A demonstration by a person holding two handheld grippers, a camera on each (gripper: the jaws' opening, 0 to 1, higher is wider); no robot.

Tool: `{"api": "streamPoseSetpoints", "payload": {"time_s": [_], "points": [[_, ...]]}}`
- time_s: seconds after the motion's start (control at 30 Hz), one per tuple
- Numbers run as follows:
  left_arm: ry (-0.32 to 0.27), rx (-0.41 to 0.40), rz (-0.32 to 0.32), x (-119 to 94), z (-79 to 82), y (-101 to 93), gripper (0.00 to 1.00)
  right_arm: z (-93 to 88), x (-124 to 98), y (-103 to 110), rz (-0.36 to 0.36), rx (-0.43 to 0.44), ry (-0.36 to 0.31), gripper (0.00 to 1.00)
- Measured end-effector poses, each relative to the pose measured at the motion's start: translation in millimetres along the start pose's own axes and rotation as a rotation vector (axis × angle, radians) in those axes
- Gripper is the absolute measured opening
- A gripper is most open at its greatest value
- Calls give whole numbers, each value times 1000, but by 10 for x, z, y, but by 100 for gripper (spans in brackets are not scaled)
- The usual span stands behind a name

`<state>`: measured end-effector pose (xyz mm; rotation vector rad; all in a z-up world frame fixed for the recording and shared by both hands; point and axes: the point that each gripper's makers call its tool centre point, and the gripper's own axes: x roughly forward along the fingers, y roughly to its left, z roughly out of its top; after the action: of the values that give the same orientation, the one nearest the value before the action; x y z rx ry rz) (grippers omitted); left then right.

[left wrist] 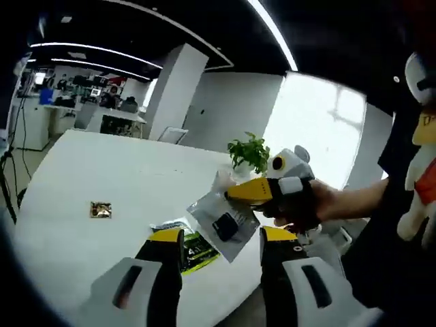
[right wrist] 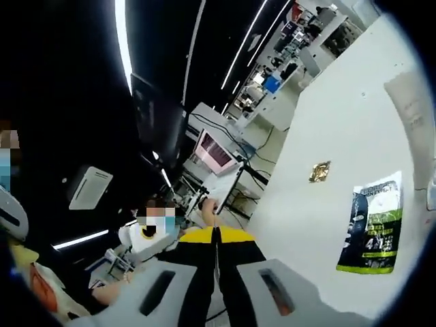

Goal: Arrange the skincare products in the storage area until every visible bottle or jar stands upright without overlapping.

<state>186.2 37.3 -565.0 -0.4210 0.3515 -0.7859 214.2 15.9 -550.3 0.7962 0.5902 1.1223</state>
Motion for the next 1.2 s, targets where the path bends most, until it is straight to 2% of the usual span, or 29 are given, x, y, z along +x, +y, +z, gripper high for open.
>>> {"api": "streamPoseSetpoints", "payload": {"time_s": [0.2, 0.33, 0.37, 0.43, 0.5, 0.53, 0.57, 0.67, 0.7, 0.77, 0.87, 0.93, 1.0, 1.1, 1.2], "points": [[-28, -84, 9, -86, -82, 70, 23, 4, 40, 13, 9, 16, -18, 1], [-55, -114, 13, -111, -37, 85, 7, -26, 88, -13, -3, -14, -14, 1], [-68, -135, 48, -125, -25, 145, 3, -17, 91, -48, -20, -41, -24, 1], [-65, -172, 50, -135, -23, 145, 0, -47, 107, -77, -30, -38, -17, 1], [-47, -189, 100, -152, -51, 199, 0, -105, 120, -170, -82, -110, 2, 1], [-39, -197, 93, -151, -56, 178, 0, -132, 132, -195, -106, -159, 10, 1], [-28, -210, 124, -157, -77, 212, 0, -141, 142, -196, -114, -203, 10, 1], [19, -208, 177, -154, -171, 259, 0, -217, 165, -227, -162, -412, 48, 1], [39, -219, 185, -141, -212, 243, 0, -240, 168, -240, -172, -447, 63, 1], [48, -234, 190, -137, -227, 262, 0, -238, 183, -294, -167, -454, 61, 2], [73, -232, 187, -128, -244, 279, 0, -253, 174, -353, -176, -538, 85, 2], [103, -216, 193, -135, -270, 335, 0, -286, 188, -388, -171, -542, 103, 1], [108, -231, 190, -127, -284, 386, 0, -286, 200, -422, -181, -546, 109, 1], [128, -226, 211, -107, -330, 465, 0, -353, 211, -593, -247, -599, 169, 1], [153, -218, 233, -76, -383, 575, 0, -397, 240, -653, -278, -608, 182, 1]]}}
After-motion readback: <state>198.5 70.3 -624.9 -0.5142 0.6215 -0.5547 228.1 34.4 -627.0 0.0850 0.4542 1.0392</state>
